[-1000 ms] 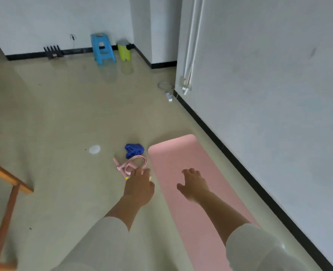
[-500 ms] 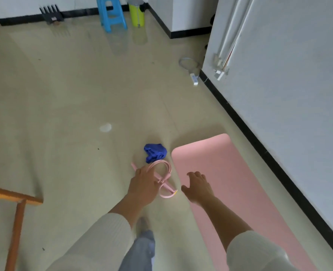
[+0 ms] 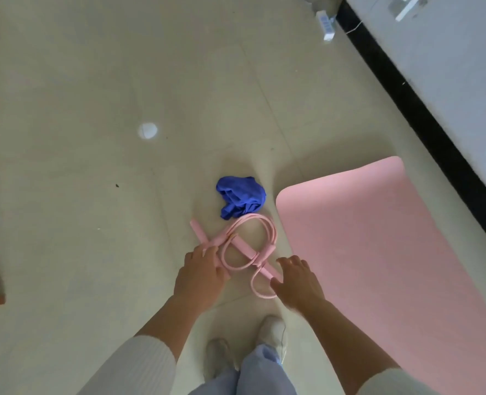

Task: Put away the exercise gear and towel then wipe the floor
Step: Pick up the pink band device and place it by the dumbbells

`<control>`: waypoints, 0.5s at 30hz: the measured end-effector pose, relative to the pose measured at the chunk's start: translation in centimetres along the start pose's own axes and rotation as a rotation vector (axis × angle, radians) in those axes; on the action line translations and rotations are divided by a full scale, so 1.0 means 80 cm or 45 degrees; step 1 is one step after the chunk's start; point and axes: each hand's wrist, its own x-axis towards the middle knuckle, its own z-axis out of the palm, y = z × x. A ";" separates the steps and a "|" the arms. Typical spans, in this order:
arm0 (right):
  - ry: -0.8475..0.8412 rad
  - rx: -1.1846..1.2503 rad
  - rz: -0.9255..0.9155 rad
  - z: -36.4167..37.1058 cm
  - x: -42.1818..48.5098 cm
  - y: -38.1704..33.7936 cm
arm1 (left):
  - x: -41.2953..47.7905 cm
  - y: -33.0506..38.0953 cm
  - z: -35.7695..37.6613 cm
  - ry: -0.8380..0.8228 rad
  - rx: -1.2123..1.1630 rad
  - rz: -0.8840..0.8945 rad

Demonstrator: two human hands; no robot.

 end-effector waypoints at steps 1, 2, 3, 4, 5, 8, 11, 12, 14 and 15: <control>-0.015 -0.015 -0.009 0.027 0.035 0.009 | 0.029 -0.016 0.030 -0.007 -0.005 -0.009; -0.029 -0.027 -0.018 0.053 0.068 0.018 | 0.057 -0.034 0.059 -0.011 -0.012 -0.024; -0.037 -0.035 -0.029 0.079 0.102 0.027 | 0.086 -0.052 0.089 -0.009 -0.013 -0.037; -0.043 -0.045 -0.043 0.105 0.134 0.035 | 0.115 -0.069 0.118 -0.003 -0.002 -0.046; -0.044 -0.063 -0.063 0.130 0.166 0.044 | 0.143 -0.087 0.146 0.003 0.012 -0.051; -0.008 -0.111 -0.153 0.192 0.255 0.064 | 0.220 -0.130 0.213 0.033 0.039 -0.085; 0.078 -0.087 -0.302 0.232 0.323 0.073 | 0.274 -0.166 0.256 0.127 0.129 -0.035; 0.092 -0.091 -0.359 0.241 0.340 0.073 | 0.284 -0.177 0.267 0.153 0.178 0.018; 0.080 -0.098 -0.424 0.256 0.361 0.072 | 0.297 -0.194 0.283 0.167 0.208 0.098; 0.066 -0.089 -0.424 0.262 0.368 0.071 | 0.302 -0.199 0.290 0.166 0.217 0.109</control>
